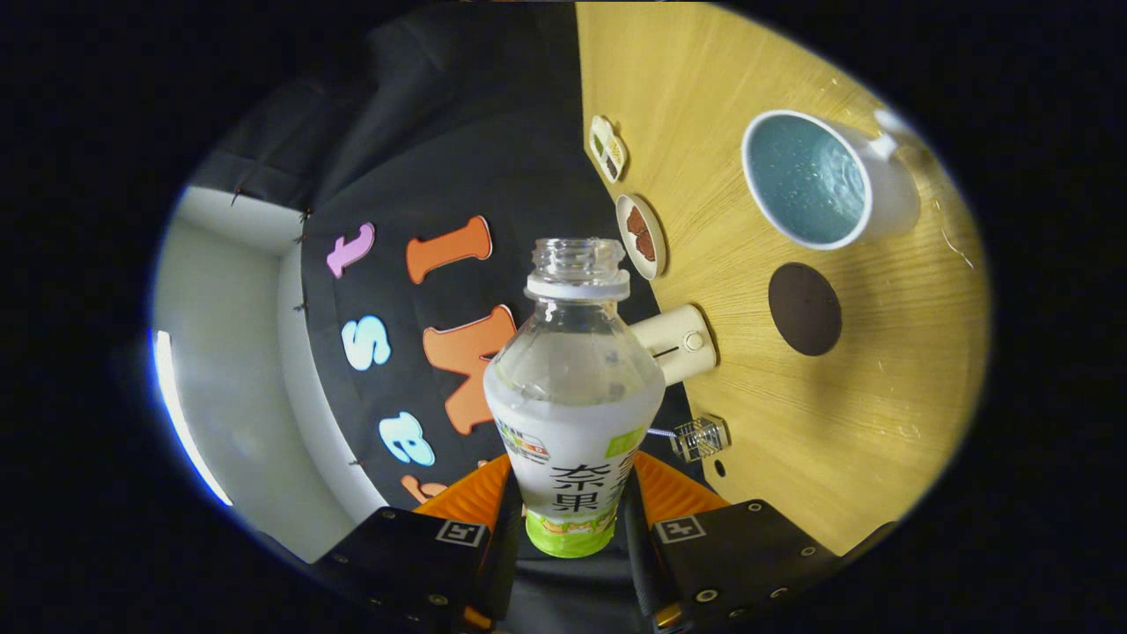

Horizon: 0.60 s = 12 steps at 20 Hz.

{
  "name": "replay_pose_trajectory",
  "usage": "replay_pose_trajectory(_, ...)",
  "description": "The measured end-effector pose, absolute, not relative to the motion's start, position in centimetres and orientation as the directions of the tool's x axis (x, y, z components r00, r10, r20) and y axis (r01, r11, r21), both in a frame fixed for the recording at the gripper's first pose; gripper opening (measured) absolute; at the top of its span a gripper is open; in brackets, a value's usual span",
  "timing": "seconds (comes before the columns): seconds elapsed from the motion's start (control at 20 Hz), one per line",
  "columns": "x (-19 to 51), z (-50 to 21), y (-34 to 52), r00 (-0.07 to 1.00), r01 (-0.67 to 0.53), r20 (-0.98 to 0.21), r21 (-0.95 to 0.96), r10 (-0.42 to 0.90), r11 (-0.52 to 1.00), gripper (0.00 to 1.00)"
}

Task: Take the bottle from table, then pour the juice into the cup, finally place the bottle on the coaster

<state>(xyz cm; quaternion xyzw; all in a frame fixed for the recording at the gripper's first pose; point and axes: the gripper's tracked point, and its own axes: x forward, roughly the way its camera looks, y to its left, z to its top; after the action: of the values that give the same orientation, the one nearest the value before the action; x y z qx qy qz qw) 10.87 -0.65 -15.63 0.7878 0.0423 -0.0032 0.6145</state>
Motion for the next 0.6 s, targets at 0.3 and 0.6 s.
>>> replay_pose_trajectory(0.3,11.0,-16.9,-0.8,0.986,0.131,-0.149,0.971,0.079,0.202,0.55)
replay_pose_trajectory(0.6,12.0,-18.7,-2.2,0.959,0.220,-0.283,0.791,0.024,0.571,0.55)
